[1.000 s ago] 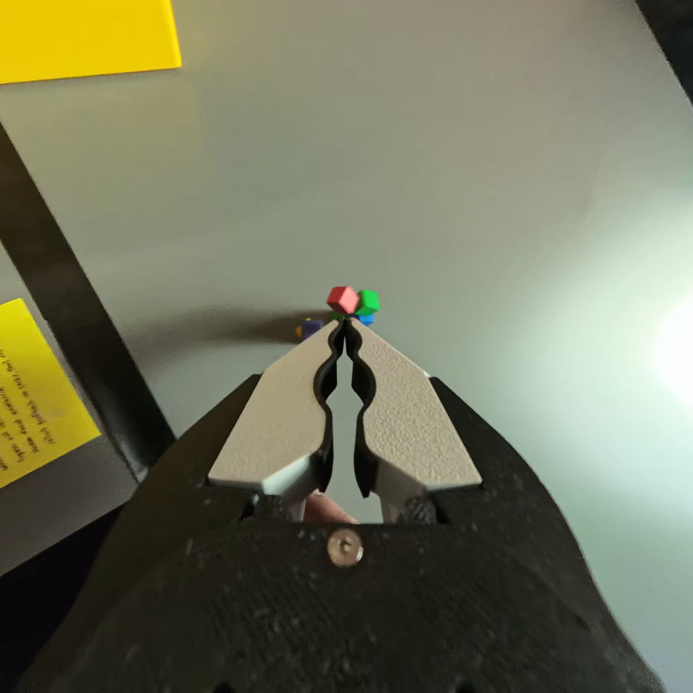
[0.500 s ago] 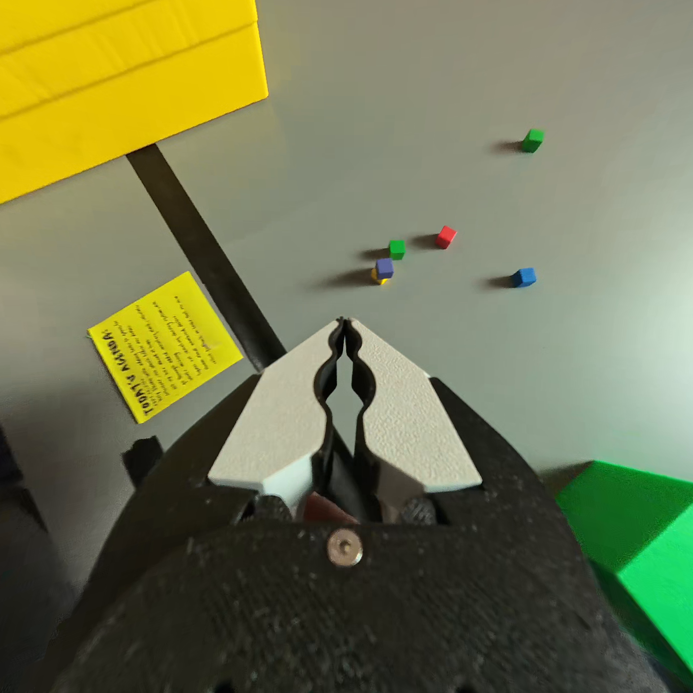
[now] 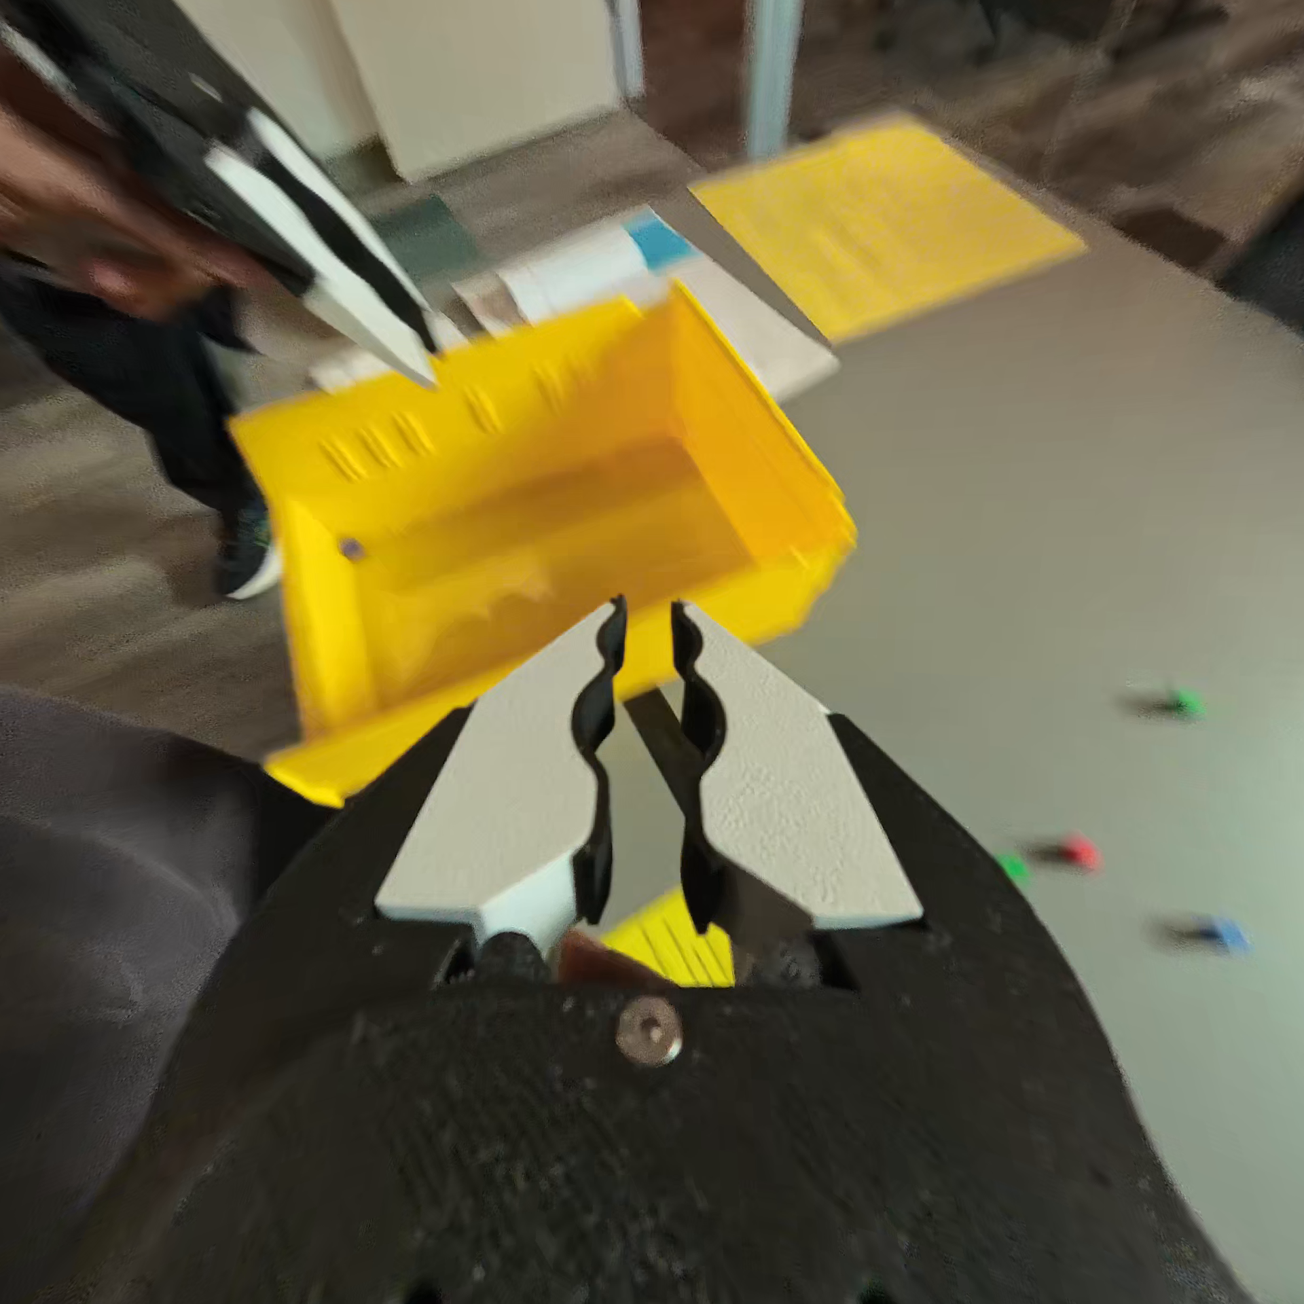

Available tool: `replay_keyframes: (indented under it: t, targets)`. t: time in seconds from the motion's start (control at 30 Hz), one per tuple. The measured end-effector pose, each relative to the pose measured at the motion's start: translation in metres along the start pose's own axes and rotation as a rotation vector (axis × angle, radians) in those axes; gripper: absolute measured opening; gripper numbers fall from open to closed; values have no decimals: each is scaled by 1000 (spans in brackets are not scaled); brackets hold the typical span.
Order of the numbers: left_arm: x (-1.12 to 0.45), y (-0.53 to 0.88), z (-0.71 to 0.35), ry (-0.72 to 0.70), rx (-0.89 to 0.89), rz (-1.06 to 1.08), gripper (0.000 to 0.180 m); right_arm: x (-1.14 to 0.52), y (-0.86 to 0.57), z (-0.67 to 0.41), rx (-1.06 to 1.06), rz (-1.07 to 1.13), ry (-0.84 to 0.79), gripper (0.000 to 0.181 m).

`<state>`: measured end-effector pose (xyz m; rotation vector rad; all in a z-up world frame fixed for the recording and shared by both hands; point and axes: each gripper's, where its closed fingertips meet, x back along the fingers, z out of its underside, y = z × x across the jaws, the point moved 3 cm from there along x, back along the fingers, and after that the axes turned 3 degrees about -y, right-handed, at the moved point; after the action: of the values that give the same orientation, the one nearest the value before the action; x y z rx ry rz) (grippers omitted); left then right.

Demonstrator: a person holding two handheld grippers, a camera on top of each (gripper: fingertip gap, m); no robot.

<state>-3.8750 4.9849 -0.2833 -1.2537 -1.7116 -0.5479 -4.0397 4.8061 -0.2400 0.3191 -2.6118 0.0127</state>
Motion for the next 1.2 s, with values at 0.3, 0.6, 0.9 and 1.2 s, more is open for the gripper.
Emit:
replay_keyframes:
  t: [0.3, 0.6, 0.9, 1.2]
  targets:
    - [51, 49, 70, -153, 76, 21, 36, -189, 157, -13, 8, -416, 411, 33]
    - [42, 28, 135, -125, 197, 96, 35, -238, 206, 54, 66, -519, 636, 27]
    - [40, 41, 141, -120, 204, 116, 29, -237, 182, 44, 74, -350, 592, 22]
    - [39, 47, 130, -131, 167, 138, 30, -239, 180, 53, 128, -308, 612, 30]
